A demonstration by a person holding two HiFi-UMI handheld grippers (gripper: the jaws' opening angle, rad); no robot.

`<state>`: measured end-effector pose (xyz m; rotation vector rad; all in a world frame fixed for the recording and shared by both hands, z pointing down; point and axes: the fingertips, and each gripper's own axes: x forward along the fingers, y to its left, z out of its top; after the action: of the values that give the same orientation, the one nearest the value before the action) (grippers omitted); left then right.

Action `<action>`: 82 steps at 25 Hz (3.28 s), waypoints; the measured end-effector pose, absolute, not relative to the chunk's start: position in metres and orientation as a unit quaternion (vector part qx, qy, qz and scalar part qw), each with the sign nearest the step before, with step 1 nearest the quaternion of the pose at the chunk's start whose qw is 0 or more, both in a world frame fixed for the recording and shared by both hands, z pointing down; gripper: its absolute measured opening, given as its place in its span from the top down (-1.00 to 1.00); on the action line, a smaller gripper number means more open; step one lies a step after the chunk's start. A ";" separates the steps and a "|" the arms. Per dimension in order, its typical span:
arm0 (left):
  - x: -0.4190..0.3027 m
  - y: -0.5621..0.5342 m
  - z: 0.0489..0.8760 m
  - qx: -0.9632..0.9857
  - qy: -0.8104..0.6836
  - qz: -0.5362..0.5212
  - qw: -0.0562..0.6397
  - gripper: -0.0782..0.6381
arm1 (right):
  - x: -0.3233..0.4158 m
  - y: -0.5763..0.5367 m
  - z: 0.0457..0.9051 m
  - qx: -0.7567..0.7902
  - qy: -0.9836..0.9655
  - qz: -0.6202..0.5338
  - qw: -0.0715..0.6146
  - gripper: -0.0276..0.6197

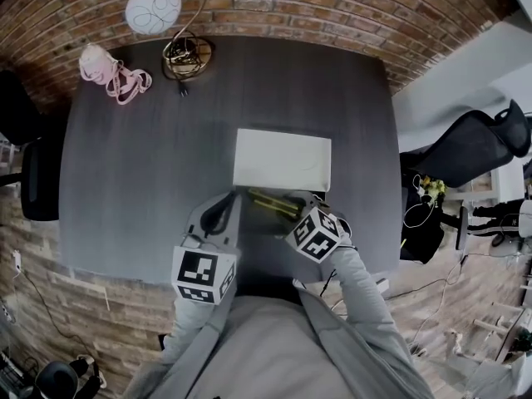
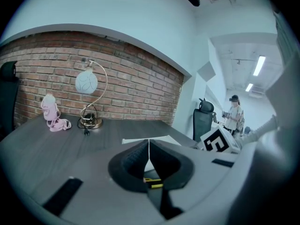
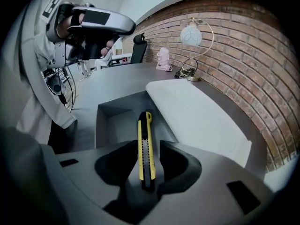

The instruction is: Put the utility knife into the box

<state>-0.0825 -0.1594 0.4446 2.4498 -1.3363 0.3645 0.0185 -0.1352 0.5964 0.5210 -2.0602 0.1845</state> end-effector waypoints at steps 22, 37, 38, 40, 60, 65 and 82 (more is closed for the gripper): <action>-0.091 -0.155 0.399 0.861 -0.483 0.112 0.114 0.73 | 0.045 -0.144 0.473 0.334 -0.872 0.013 0.357 0.48; -0.080 -0.152 0.360 0.865 -0.487 0.091 0.077 0.73 | 0.066 -0.147 0.351 0.433 -0.896 0.019 0.101 0.59; -0.079 -0.152 0.359 0.865 -0.488 0.090 0.076 0.73 | 0.067 -0.145 0.346 0.435 -0.896 0.019 0.091 0.62; -0.077 -0.151 0.357 0.865 -0.489 0.088 0.075 0.73 | 0.069 -0.140 0.338 0.438 -0.896 0.019 0.073 0.66; -0.059 -0.150 0.372 0.870 -0.475 0.093 0.099 0.73 | 0.110 -0.124 0.335 0.497 -0.866 0.055 -0.006 0.86; -0.059 -0.149 0.376 0.869 -0.474 0.095 0.102 0.73 | 0.111 -0.124 0.340 0.498 -0.865 0.060 -0.003 0.86; -0.064 -0.147 0.380 0.870 -0.471 0.099 0.106 0.73 | 0.103 -0.123 0.348 0.494 -0.867 0.063 0.019 0.86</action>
<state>-0.0638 -0.1470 0.3801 2.5626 -1.3868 0.2911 0.1032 -0.1229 0.3485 1.5344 -2.6901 0.1958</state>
